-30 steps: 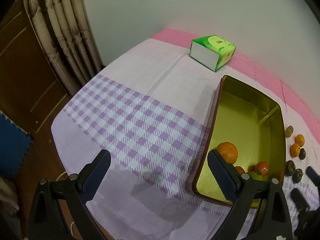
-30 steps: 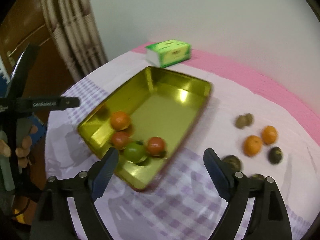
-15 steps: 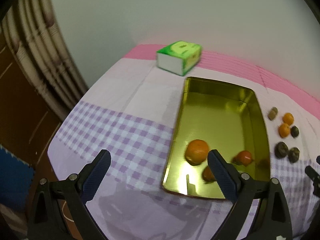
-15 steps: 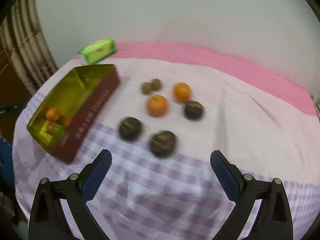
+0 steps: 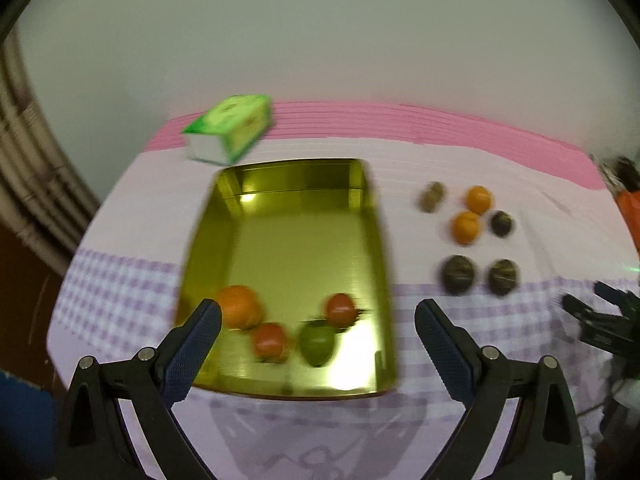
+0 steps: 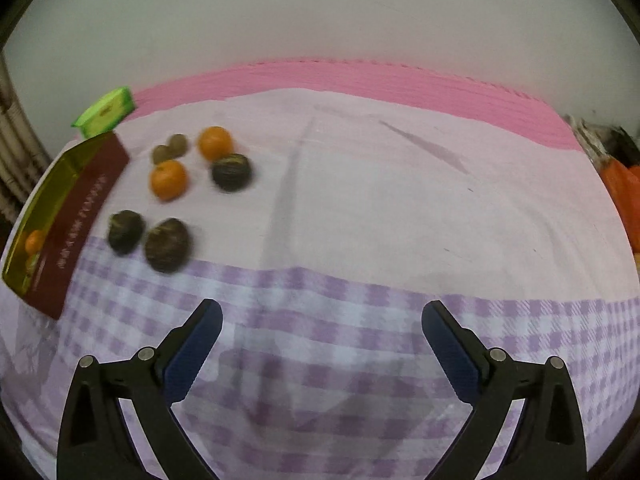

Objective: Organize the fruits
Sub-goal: 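Withdraw the right gripper from the tray while the left gripper moves toward a dark brown fruit, then close the left gripper on the dark brown knobbly fruit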

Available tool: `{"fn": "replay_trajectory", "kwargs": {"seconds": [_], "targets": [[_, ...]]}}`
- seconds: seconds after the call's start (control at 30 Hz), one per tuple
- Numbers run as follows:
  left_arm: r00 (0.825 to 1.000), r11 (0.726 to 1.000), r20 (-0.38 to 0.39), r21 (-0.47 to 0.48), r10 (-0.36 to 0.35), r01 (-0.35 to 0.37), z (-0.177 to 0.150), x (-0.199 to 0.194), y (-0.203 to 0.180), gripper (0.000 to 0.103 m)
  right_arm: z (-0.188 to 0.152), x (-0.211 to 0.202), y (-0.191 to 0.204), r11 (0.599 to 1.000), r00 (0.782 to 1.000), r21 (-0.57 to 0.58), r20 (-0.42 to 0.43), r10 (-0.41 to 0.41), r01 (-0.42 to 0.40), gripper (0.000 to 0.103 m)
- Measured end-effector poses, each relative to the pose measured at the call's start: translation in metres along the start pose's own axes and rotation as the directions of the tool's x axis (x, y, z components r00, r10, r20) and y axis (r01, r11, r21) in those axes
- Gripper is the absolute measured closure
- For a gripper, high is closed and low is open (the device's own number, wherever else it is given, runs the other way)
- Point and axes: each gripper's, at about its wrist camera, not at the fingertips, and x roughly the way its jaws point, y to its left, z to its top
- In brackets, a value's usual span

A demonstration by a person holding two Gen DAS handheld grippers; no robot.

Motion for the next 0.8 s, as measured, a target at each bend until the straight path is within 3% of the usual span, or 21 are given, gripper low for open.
{"fn": "replay_trajectory", "kwargs": {"seconds": [0.13,0.27,0.53,0.7,0.8], "targets": [[0.997,0.996,-0.005,0.063,-0.071,0.071,0.007,0.004,-0.037,0.007,-0.002,0.007,-0.014,1.0,1.0,0.024,-0.017,-0.01,0.011,0.003],[0.995,0.989,-0.012,0.112,-0.095,0.096,0.012,0.014,-0.065,0.007,-0.004,0.015,-0.021,1.0,0.999,0.026,-0.032,-0.011,0.012,0.003],[0.984,0.978,-0.094,0.131,-0.153,0.165,0.017,0.046,-0.092,0.008,-0.006,0.02,-0.023,0.999,0.999,0.017,-0.024,-0.037,0.038,0.0],[0.977,0.973,-0.126,0.132,-0.174,0.19,0.019,0.066,-0.104,0.017,-0.007,0.021,-0.015,0.999,0.999,0.001,-0.008,-0.048,0.048,0.0],[0.975,0.972,-0.145,0.139,-0.171,0.191,0.018,0.077,-0.107,0.033,-0.007,0.021,-0.015,0.999,0.999,0.001,-0.002,-0.049,0.049,0.0]]}}
